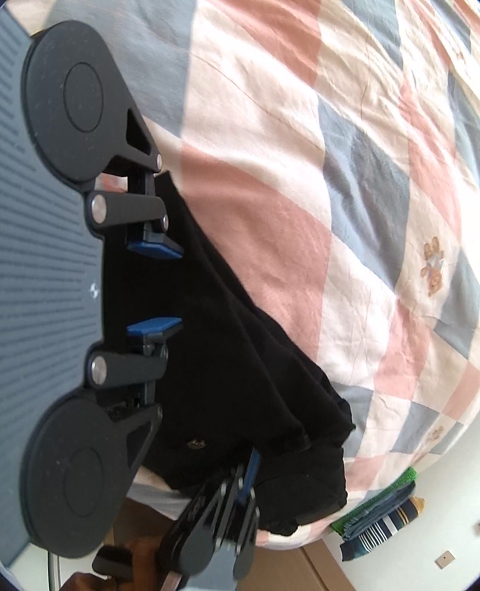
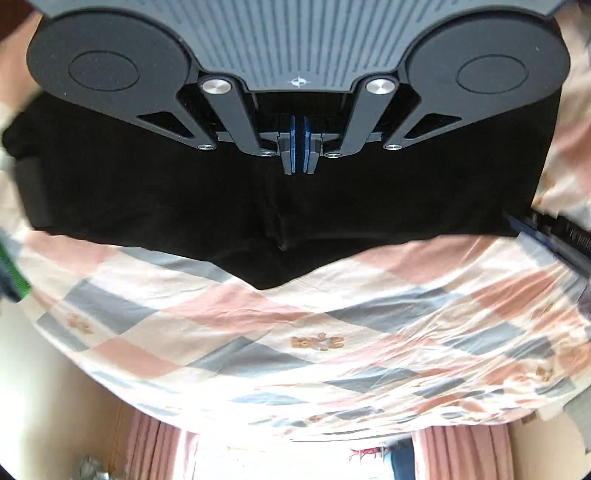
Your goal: Fold clothes
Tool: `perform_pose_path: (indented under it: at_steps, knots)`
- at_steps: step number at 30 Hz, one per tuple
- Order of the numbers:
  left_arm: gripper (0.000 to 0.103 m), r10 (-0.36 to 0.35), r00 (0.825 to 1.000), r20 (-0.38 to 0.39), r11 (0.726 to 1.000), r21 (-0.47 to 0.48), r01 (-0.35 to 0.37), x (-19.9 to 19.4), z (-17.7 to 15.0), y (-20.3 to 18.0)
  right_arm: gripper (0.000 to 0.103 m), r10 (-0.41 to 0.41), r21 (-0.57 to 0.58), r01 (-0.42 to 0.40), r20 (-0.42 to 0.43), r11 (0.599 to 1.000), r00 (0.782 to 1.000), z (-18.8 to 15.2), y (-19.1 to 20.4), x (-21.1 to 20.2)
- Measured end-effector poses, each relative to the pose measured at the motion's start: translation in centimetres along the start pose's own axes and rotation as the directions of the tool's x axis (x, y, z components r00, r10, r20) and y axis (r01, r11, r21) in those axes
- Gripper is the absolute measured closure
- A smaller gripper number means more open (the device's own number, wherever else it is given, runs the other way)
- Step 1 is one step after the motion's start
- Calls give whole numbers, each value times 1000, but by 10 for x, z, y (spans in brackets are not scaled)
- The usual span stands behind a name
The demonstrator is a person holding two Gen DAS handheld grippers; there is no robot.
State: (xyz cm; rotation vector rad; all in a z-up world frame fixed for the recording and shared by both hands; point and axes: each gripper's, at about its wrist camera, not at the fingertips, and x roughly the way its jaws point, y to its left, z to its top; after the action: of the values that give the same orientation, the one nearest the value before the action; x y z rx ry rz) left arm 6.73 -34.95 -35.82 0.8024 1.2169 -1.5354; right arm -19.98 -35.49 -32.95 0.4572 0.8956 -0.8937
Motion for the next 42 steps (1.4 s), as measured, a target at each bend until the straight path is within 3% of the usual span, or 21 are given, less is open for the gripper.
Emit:
perform_pose_path:
  at_steps: [4, 7, 8, 10, 12, 14, 16, 19, 21, 24, 27, 33, 42]
  knots:
    - [74, 39, 999, 14, 999, 5, -39, 2, 11, -5, 103, 26, 141, -17, -60, 990, 998, 3, -19, 32]
    - [73, 1, 997, 77, 1000, -25, 1, -19, 7, -7, 103, -15, 197, 25, -52, 980, 999, 7, -24, 19]
    - [73, -3, 996, 84, 999, -33, 6, -24, 3, -7, 93, -27, 196, 33, -36, 980, 999, 6, -24, 11]
    - [73, -4, 997, 73, 998, -58, 8, -27, -9, -6, 91, -27, 200, 29, -12, 979, 1000, -2, -22, -8]
    - [72, 17, 1000, 16, 997, -78, -16, -15, -21, -6, 91, -15, 190, 18, -17, 982, 1000, -14, -16, -17]
    - [74, 81, 996, -45, 992, -90, -85, 3, -28, -9, 85, -21, 156, 34, -86, 987, 996, -27, -15, -17]
    - [73, 128, 990, -51, 986, -102, -133, 5, -25, -16, 82, -30, 159, 58, -174, 986, 984, -39, -20, -2]
    - [73, 159, 987, -38, 981, -109, -162, -12, -18, -36, 74, -1, 205, 38, -176, 978, 984, -30, -29, -3]
    - [71, 185, 982, -43, 976, -111, -189, -28, -14, -52, 74, 14, 219, 15, -133, 976, 991, -20, -33, -17]
    - [60, 206, 977, -58, 972, -102, -212, -54, -18, -80, 65, 34, 262, -7, -98, 965, 995, -10, -38, -45]
    - [60, 224, 973, -49, 972, -67, -227, -74, -25, -108, 56, 64, 281, -43, -68, 959, 996, -9, -38, -73]
    - [58, 243, 970, 13, 970, -13, -243, -106, -38, -148, 49, 75, 254, -64, -32, 965, 997, -14, -30, -108]
    - [54, 236, 968, 90, 970, 44, -240, -130, -43, -155, 44, 35, 275, -31, -11, 961, 999, -17, -16, -138]
